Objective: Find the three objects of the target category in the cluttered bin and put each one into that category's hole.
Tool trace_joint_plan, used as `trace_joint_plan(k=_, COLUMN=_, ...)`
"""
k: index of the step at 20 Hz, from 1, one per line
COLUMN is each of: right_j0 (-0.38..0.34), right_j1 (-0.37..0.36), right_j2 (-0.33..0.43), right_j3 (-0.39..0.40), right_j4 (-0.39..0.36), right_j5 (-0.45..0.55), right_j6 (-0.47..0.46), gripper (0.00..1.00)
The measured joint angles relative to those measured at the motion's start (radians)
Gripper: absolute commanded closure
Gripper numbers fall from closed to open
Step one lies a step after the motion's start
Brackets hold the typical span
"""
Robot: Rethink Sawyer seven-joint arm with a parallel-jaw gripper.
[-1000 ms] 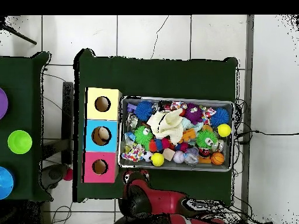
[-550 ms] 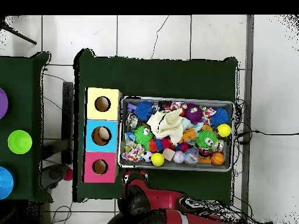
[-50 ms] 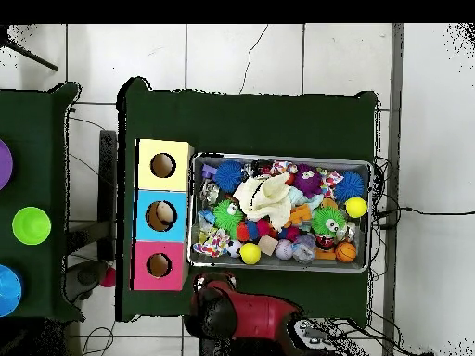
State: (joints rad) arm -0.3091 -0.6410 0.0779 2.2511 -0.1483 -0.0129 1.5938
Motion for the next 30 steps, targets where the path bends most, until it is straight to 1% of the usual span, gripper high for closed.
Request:
trace_joint_plan(k=3, right_j0=0.006, right_j1=-0.053, right_j2=0.000, right_j3=0.000, right_j4=0.016, right_j5=0.120, right_j6=0.000, gripper=0.00)
trace_joint_plan(k=5, right_j0=0.008, right_j1=-0.086, right_j2=0.000, right_j3=0.000, right_j4=0.020, right_j5=0.183, right_j6=0.000, gripper=0.00)
trace_joint_plan(k=7, right_j0=0.008, right_j1=-0.102, right_j2=0.000, right_j3=0.001, right_j4=0.020, right_j5=0.199, right_j6=0.000, gripper=0.00)
trace_joint_plan(k=10, right_j0=0.008, right_j1=-0.112, right_j2=0.000, right_j3=-0.001, right_j4=0.020, right_j5=0.189, right_j6=0.000, gripper=0.00)
trace_joint_plan(k=18, right_j0=0.006, right_j1=-0.089, right_j2=0.000, right_j3=-0.011, right_j4=0.020, right_j5=0.076, right_j6=0.000, gripper=0.00)
trace_joint_plan(k=22, right_j0=0.006, right_j1=-0.065, right_j2=0.000, right_j3=-0.035, right_j4=0.020, right_j5=0.015, right_j6=0.000, gripper=0.00)
trace_joint_plan(k=30, right_j0=0.006, right_j1=-0.033, right_j2=0.000, right_j3=-0.081, right_j4=0.020, right_j5=0.006, right_j6=0.000, gripper=0.00)
